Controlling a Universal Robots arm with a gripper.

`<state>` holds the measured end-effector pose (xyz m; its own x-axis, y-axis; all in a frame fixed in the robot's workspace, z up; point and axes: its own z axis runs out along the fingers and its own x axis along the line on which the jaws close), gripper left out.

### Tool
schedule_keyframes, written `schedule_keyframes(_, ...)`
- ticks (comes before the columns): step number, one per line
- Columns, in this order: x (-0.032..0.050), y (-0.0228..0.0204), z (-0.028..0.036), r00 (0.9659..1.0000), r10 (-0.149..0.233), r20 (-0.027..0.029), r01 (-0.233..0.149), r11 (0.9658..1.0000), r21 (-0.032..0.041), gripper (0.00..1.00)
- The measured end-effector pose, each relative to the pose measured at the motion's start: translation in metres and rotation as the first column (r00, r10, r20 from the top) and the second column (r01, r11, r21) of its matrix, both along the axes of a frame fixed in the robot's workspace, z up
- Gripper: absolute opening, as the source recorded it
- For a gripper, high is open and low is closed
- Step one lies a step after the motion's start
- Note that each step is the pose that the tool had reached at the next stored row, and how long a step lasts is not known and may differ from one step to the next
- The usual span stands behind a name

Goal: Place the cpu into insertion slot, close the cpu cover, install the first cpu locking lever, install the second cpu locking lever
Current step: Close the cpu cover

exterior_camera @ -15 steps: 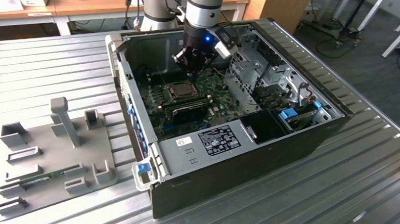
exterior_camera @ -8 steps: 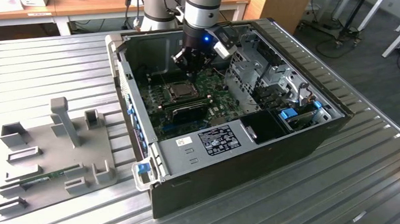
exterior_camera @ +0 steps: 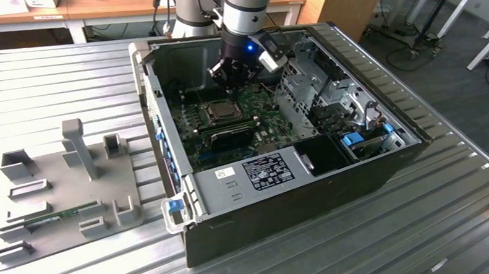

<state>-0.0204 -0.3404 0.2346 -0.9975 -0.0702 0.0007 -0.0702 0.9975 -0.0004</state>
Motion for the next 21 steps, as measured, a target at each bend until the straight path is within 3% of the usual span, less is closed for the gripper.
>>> schedule_keyframes(13,-0.0003,0.0001,-0.0015,1.0,-0.004,0.0,0.004,1.0,0.0,0.1)
schedule_keyframes(21,-0.0061,0.0024,-0.0042,1.0,-0.004,0.0001,0.004,1.0,0.0,0.1)
